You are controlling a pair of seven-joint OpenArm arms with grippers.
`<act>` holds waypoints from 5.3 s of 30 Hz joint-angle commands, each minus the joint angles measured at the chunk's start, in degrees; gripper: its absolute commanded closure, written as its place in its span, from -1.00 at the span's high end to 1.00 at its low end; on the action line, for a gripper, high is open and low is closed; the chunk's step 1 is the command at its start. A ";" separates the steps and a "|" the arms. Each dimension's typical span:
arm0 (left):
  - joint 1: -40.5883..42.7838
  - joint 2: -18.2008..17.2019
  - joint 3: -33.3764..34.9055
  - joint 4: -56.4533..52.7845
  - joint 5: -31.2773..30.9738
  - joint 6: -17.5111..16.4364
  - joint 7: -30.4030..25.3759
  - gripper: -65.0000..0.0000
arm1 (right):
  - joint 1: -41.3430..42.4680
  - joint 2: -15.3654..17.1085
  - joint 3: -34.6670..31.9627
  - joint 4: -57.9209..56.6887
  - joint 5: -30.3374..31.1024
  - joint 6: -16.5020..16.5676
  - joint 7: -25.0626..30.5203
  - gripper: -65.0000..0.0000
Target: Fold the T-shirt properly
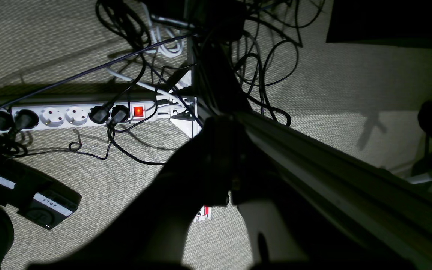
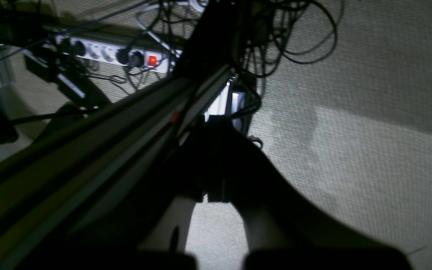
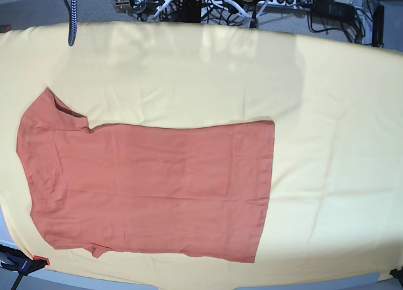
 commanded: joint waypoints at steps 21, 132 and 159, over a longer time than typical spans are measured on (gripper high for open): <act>0.15 0.17 0.04 0.31 0.15 -0.39 -0.33 -1.00 | 0.00 0.15 -0.11 1.25 0.33 -3.17 -2.54 -1.00; -31.41 -41.97 37.29 65.13 14.10 -10.27 13.07 -0.83 | -17.42 34.01 8.26 80.11 -7.98 1.36 -22.08 0.21; -27.91 -58.82 37.22 83.62 1.84 -16.72 26.08 -1.00 | -17.77 46.14 8.26 85.31 6.99 2.73 -38.75 -1.00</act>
